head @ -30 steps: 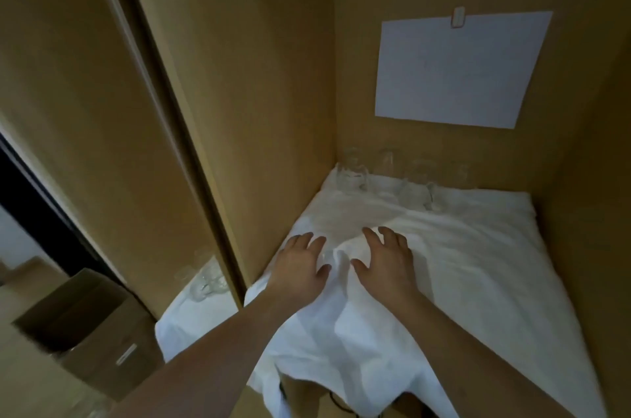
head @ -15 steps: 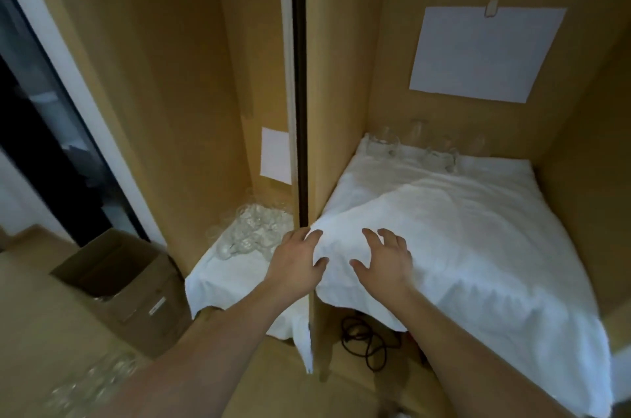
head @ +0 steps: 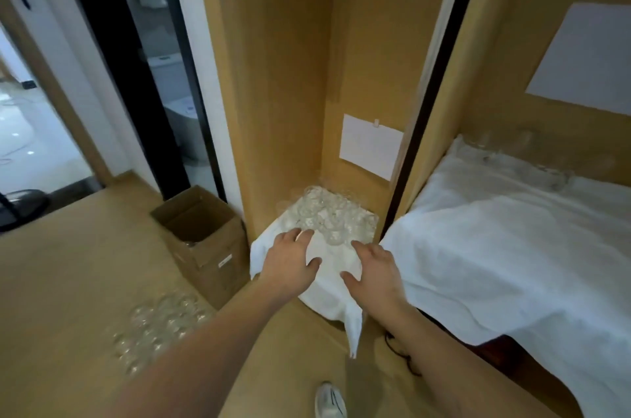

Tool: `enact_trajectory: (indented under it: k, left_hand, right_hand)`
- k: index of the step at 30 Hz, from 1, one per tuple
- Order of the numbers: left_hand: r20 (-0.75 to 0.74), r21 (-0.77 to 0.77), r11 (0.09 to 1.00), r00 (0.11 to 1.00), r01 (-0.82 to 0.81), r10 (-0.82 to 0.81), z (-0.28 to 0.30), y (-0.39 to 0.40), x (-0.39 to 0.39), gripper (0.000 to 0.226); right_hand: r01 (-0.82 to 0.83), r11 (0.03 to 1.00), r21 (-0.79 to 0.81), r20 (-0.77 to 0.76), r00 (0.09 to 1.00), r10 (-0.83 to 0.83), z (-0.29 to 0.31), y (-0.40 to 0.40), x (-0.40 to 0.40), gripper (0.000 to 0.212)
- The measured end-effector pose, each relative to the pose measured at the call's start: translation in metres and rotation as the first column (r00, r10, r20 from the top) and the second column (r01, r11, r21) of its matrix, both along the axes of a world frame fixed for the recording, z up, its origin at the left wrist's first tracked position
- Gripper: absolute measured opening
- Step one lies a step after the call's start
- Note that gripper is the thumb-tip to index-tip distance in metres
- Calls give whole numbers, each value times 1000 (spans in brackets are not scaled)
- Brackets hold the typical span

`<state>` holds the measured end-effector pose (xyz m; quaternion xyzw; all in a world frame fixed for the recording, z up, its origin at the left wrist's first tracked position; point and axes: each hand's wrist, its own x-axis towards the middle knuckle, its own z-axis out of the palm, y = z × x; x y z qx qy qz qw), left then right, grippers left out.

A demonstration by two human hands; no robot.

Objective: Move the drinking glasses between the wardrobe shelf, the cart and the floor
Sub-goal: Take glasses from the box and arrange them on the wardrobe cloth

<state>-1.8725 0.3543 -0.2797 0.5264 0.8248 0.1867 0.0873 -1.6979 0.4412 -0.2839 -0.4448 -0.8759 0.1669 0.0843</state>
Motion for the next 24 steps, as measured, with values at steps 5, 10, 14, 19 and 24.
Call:
enact_trajectory:
  k: [5,10,14,19,24]
  left_hand:
    - [31,-22,992,991,-127,127,-11,-8,-37,63]
    - [24,-42,979,980,-199,200,-14,5,-79,61]
    - [38,-65,969,970,-239,242,-15,31,-113,63]
    - [50,-120,966,971,-228,235,-27,72,-141,63]
    - [68,-151,969,976,-196,208,-45,106,-160,67]
  right_hand:
    - [-69,997,-24,-17,998,68,-9,7,-49,68]
    - [-95,991,-98,-28,995,93,-20,31,-100,70]
    - [-101,984,-144,-46,994,95,-29,57,-137,71]
    - [-78,981,-177,-37,997,73,-44,94,-166,70]
    - [-43,967,-250,-19,999,40,-64,125,-181,72]
